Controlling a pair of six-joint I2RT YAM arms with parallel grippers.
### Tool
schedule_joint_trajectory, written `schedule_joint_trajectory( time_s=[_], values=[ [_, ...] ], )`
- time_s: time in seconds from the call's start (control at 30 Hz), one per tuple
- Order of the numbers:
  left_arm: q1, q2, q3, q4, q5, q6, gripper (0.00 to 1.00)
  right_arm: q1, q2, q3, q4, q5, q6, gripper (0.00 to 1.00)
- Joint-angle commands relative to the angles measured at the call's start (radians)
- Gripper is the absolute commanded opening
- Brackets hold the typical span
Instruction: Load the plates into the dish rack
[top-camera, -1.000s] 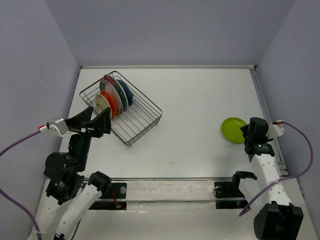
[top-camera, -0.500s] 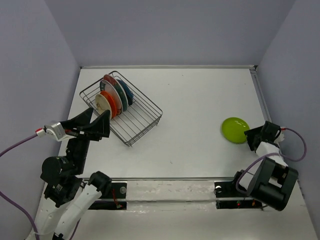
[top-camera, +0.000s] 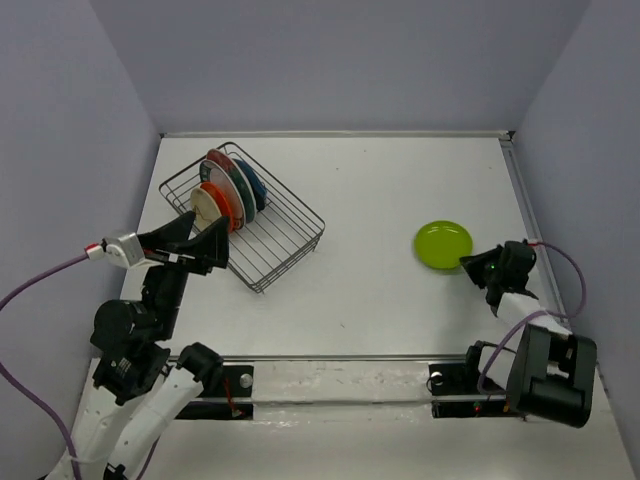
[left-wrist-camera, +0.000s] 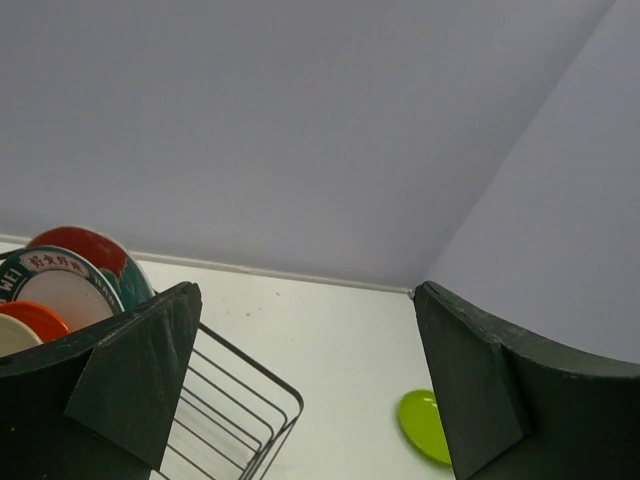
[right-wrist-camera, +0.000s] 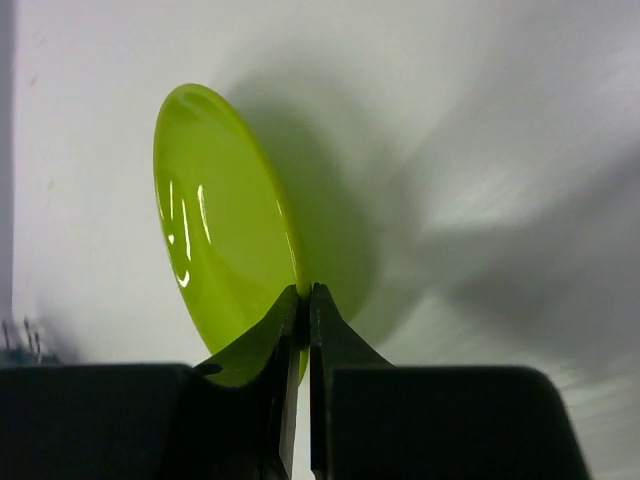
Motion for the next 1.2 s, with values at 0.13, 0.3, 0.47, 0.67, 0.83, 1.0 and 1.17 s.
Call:
schedule_joint_trajectory(
  time_s=[0.13, 0.3, 0.47, 0.67, 0.83, 1.0, 1.17],
  values=[
    [0.028, 0.200, 0.047, -0.014, 0.105, -0.008, 0.99, 0.543, -0.229, 0.329, -0.135, 0.277, -0.088, 0.07],
    [0.070, 0.320, 0.071, -0.054, 0.155, -0.019, 0.99, 0.839, -0.108, 0.536, -0.086, 0.285, -0.120, 0.07],
    [0.140, 0.438, 0.073, -0.052, 0.277, -0.048, 0.99, 0.963, 0.059, 0.636, 0.012, 0.161, -0.122, 0.07],
    [0.237, 0.518, 0.054, -0.011, 0.473, -0.097, 0.93, 1.046, 0.133, 0.688, 0.107, 0.029, -0.139, 0.07],
    [0.268, 0.572, 0.053, 0.006, 0.541, -0.111, 0.81, 1.055, 0.144, 0.676, 0.164, -0.068, -0.126, 0.07],
    [0.277, 0.590, 0.048, 0.020, 0.590, -0.116, 0.71, 1.055, 0.141, 0.664, 0.192, -0.100, -0.122, 0.07],
    [0.286, 0.606, 0.030, 0.092, 0.730, -0.139, 0.35, 1.055, 0.176, 0.688, 0.197, -0.171, -0.122, 0.07]
  ],
)
